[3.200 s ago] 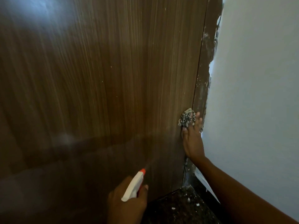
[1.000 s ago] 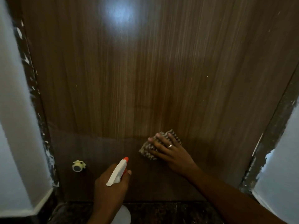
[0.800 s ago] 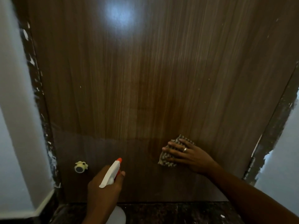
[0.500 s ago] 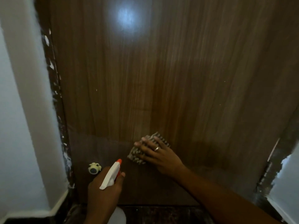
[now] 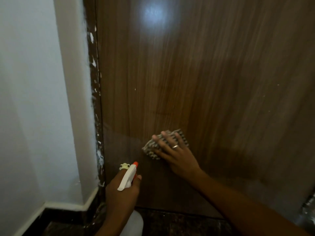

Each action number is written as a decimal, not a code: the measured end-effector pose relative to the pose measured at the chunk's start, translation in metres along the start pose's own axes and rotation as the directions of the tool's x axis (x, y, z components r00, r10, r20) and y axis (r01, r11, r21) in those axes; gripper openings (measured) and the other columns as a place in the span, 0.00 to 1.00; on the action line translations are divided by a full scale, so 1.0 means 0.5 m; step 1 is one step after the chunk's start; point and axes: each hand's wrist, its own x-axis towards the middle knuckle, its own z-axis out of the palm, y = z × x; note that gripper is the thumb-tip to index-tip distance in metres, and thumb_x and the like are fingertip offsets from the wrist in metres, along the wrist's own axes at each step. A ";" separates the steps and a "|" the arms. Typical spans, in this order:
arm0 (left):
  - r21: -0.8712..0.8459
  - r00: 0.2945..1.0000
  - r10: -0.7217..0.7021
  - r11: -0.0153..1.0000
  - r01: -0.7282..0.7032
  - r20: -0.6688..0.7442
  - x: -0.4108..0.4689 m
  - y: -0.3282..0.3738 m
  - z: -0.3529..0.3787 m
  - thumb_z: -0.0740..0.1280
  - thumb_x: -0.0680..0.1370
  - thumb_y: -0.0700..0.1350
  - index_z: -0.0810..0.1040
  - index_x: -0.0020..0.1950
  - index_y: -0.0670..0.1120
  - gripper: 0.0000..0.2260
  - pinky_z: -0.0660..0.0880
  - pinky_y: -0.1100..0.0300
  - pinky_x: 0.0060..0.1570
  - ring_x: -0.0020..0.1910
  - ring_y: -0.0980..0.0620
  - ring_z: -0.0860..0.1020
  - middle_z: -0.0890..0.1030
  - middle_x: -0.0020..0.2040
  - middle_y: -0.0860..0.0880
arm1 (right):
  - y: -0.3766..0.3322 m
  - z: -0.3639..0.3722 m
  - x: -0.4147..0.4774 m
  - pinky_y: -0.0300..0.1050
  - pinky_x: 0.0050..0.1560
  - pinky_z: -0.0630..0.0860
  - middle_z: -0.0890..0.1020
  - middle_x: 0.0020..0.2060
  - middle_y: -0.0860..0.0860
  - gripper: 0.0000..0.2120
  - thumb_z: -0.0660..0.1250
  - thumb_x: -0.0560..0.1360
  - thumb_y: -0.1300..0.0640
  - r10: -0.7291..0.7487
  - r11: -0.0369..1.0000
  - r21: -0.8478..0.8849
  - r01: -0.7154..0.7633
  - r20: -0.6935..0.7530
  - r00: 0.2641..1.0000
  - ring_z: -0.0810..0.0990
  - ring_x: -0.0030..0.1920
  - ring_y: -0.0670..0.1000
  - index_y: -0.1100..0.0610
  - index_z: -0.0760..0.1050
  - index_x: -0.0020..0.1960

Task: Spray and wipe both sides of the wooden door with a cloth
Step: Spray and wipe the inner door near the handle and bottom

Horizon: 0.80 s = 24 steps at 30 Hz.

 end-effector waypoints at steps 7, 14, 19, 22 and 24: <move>0.025 0.999 0.023 0.999 -0.023 -0.022 0.008 -0.014 -0.043 0.72 0.73 0.40 0.80 0.57 0.42 0.13 0.65 0.65 0.43 0.43 0.52 0.71 0.76 0.39 0.53 | 0.002 0.040 -0.042 0.63 0.75 0.44 0.56 0.80 0.54 0.30 0.62 0.72 0.52 -0.411 0.885 -0.174 0.433 0.147 0.900 0.56 0.79 0.60 0.47 0.67 0.75; -0.015 0.997 0.025 1.000 -0.026 -0.075 0.028 -0.029 -0.076 0.72 0.73 0.42 0.75 0.49 0.51 0.09 0.67 0.65 0.38 0.35 0.61 0.70 0.69 0.35 0.63 | -0.095 -0.015 0.141 0.66 0.77 0.41 0.54 0.80 0.54 0.33 0.66 0.73 0.53 -0.006 0.998 0.057 0.010 -0.062 0.998 0.51 0.79 0.61 0.47 0.64 0.77; 0.035 0.991 0.013 0.999 -0.008 -0.135 0.054 -0.066 -0.096 0.74 0.72 0.43 0.78 0.51 0.48 0.09 0.63 0.74 0.34 0.35 0.61 0.72 0.74 0.36 0.58 | -0.174 0.016 0.198 0.63 0.77 0.34 0.62 0.78 0.52 0.24 0.66 0.74 0.45 -0.362 0.932 0.025 0.362 0.124 0.924 0.54 0.79 0.59 0.45 0.75 0.69; 0.034 0.988 0.010 0.999 -0.005 -0.151 0.067 -0.083 -0.114 0.74 0.72 0.43 0.76 0.47 0.50 0.09 0.62 0.76 0.32 0.34 0.62 0.71 0.73 0.35 0.59 | -0.137 0.006 0.202 0.62 0.77 0.38 0.63 0.78 0.52 0.23 0.67 0.73 0.45 -0.378 0.926 0.005 0.379 0.059 0.924 0.57 0.79 0.59 0.46 0.77 0.68; 0.025 0.988 0.044 0.999 -0.040 -0.149 0.071 -0.093 -0.124 0.73 0.73 0.42 0.76 0.45 0.51 0.08 0.66 0.75 0.29 0.34 0.61 0.73 0.75 0.35 0.58 | -0.120 -0.017 0.229 0.65 0.77 0.42 0.58 0.79 0.54 0.27 0.64 0.76 0.47 -0.184 0.983 0.021 0.185 -0.033 0.982 0.52 0.79 0.61 0.46 0.68 0.75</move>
